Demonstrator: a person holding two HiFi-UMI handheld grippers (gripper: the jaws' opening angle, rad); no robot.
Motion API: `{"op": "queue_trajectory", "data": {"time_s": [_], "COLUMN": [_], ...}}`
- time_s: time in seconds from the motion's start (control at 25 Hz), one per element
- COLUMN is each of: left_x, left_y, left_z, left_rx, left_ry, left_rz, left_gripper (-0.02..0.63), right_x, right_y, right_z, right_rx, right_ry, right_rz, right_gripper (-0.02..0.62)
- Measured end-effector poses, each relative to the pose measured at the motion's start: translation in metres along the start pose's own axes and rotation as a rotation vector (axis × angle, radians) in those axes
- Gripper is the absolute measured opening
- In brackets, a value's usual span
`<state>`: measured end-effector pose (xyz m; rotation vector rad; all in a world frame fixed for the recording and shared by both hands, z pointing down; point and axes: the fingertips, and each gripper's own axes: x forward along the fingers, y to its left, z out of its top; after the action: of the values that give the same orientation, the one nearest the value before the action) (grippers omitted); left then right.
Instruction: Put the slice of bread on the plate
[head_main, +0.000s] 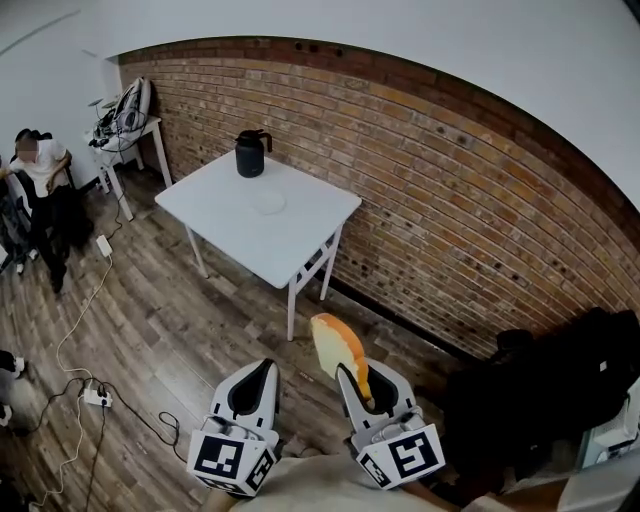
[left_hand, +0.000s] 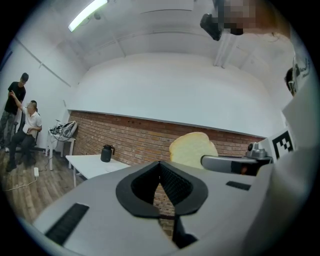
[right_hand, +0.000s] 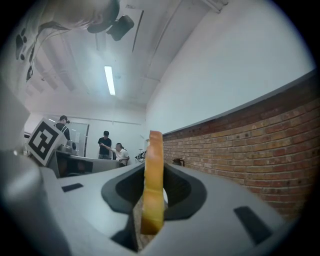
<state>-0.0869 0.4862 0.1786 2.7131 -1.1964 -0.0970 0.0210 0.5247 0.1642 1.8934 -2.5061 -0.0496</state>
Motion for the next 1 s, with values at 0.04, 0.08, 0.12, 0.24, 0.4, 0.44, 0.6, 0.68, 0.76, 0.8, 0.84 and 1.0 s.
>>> {"op": "queue_trajectory", "data": {"time_s": [0.04, 0.08, 0.12, 0.24, 0.4, 0.44, 0.6, 0.68, 0.76, 0.8, 0.84, 1.0], "left_x": [0.000, -0.001, -0.002, -0.006, -0.013, -0.013, -0.006, 0.002, 0.011, 0.018, 0.025, 0.063], "left_y": [0.005, 0.009, 0.014, 0.029, 0.048, 0.052, 0.058, 0.061, 0.067, 0.070, 0.074, 0.093], "left_z": [0.000, 0.000, -0.001, -0.001, -0.001, -0.002, -0.009, -0.012, -0.012, -0.011, -0.011, -0.014], "left_rx": [0.000, -0.001, -0.001, 0.002, -0.010, -0.018, -0.038, -0.039, -0.037, -0.035, -0.030, -0.010], "left_ry": [-0.002, -0.002, -0.001, 0.003, 0.004, 0.003, 0.011, 0.014, 0.007, 0.001, -0.003, 0.002], "left_rz": [0.002, 0.004, 0.006, 0.008, 0.015, 0.017, 0.010, 0.004, 0.005, 0.007, 0.009, 0.012], "left_gripper": [0.011, 0.011, 0.011, 0.011, 0.011, 0.011, 0.011, 0.011, 0.011, 0.011, 0.011, 0.011], "right_x": [0.003, 0.005, 0.008, 0.018, 0.026, 0.027, 0.036, 0.045, 0.056, 0.062, 0.069, 0.108], "right_y": [0.000, 0.001, 0.001, 0.008, 0.022, 0.022, 0.013, 0.008, 0.005, 0.002, -0.002, -0.026], "right_z": [-0.001, -0.002, -0.004, -0.006, -0.010, -0.011, -0.015, -0.015, -0.015, -0.014, -0.014, -0.019], "right_rx": [0.001, 0.004, 0.010, 0.028, 0.022, 0.017, 0.014, 0.014, 0.007, 0.000, -0.005, -0.003], "right_ry": [-0.002, -0.002, -0.002, -0.006, 0.005, 0.010, 0.018, 0.016, 0.007, -0.001, -0.009, -0.031], "right_rz": [-0.006, -0.012, -0.017, -0.027, -0.032, -0.033, -0.049, -0.048, -0.039, -0.034, -0.030, -0.023], "right_gripper": [0.094, 0.094, 0.094, 0.094, 0.094, 0.094, 0.094, 0.094, 0.094, 0.094, 0.094, 0.094]}}
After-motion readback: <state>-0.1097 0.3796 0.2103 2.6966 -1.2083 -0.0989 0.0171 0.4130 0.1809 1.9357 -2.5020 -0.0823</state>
